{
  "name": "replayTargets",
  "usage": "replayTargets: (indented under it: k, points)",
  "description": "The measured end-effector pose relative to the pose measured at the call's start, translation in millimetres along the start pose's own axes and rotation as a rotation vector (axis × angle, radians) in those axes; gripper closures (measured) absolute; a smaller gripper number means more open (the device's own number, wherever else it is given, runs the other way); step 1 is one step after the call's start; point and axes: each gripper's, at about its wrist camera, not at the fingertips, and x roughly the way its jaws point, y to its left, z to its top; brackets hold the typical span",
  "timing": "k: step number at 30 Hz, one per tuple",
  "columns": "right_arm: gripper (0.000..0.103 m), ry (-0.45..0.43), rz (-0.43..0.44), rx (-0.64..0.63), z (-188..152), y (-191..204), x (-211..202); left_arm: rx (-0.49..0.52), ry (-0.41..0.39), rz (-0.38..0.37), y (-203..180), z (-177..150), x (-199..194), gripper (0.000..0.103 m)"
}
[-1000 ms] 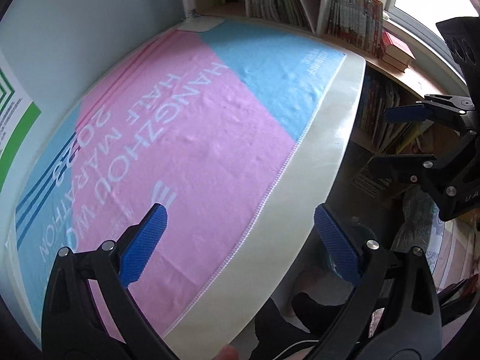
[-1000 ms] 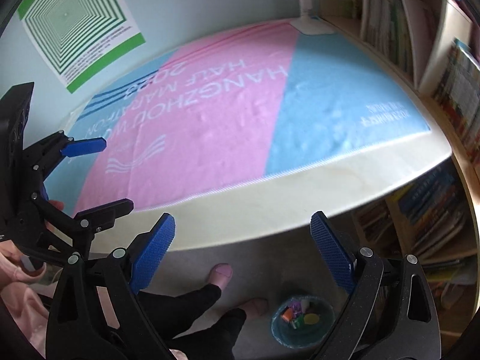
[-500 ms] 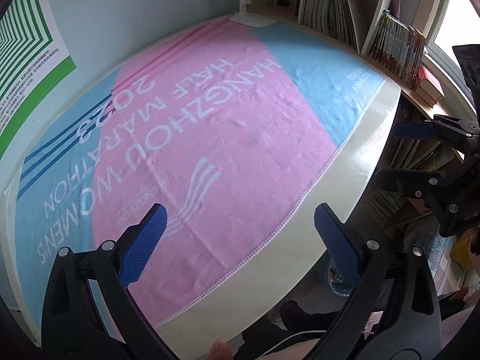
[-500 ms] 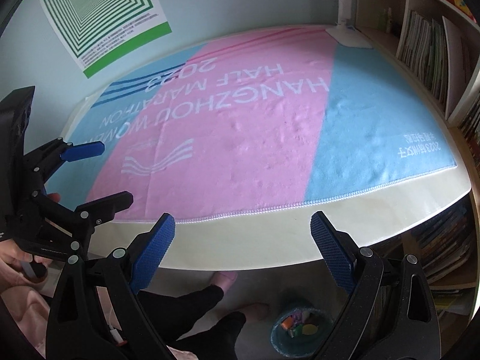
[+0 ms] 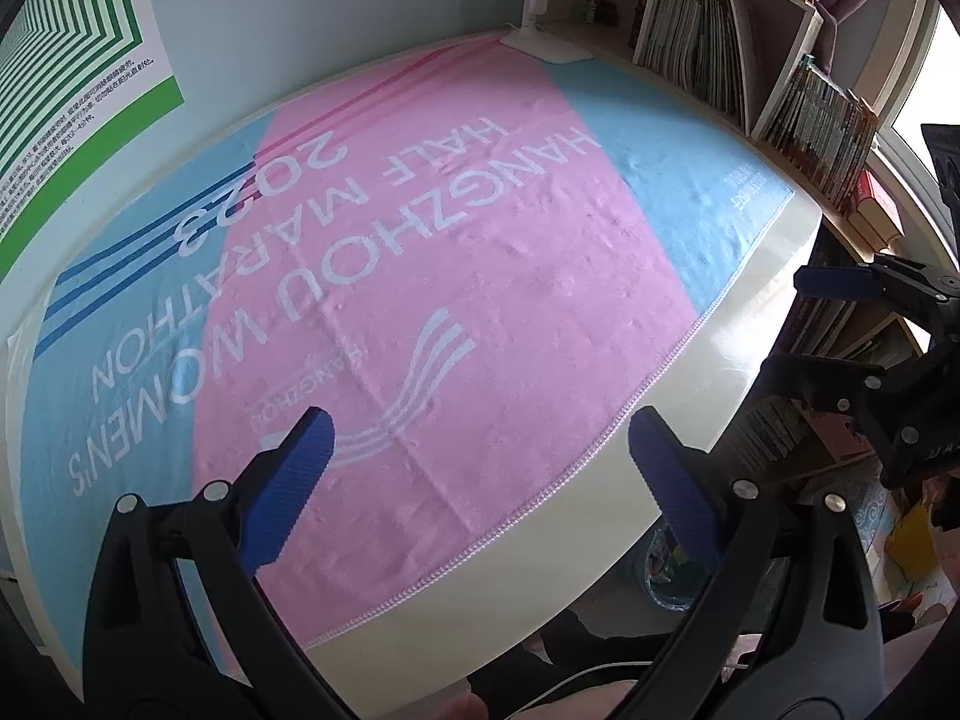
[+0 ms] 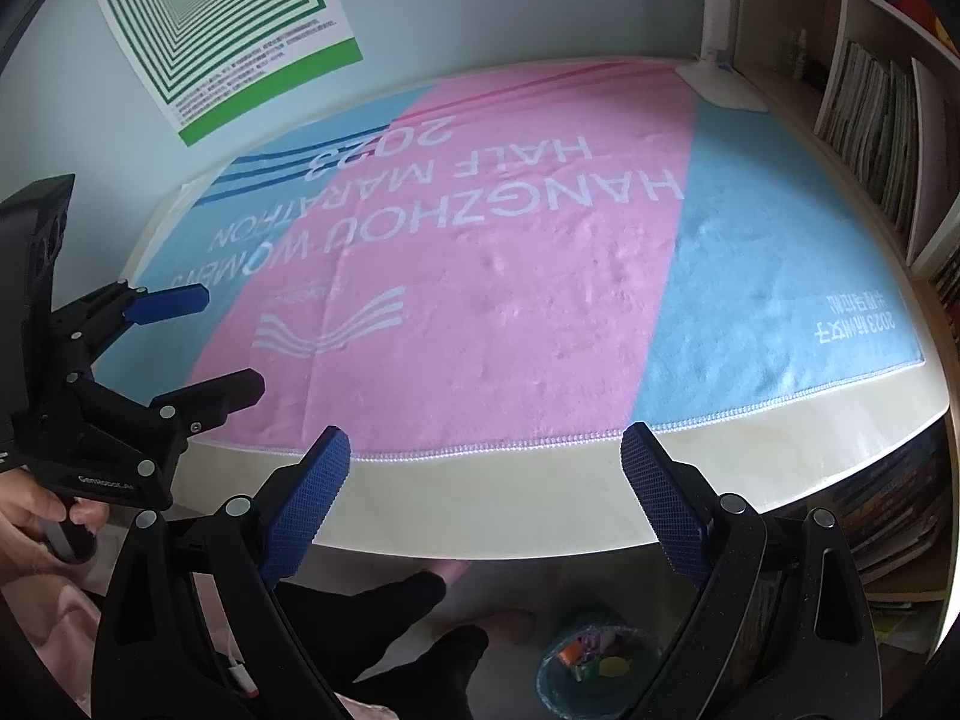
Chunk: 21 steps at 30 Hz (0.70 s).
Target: Collect trash
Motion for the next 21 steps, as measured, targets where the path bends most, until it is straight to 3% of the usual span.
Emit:
replayTargets:
  k: [21]
  points:
    - [0.012, 0.003, -0.003, -0.002, 1.1, 7.4, 0.6, -0.012, 0.000, 0.006, 7.3, -2.0, -4.0, 0.007]
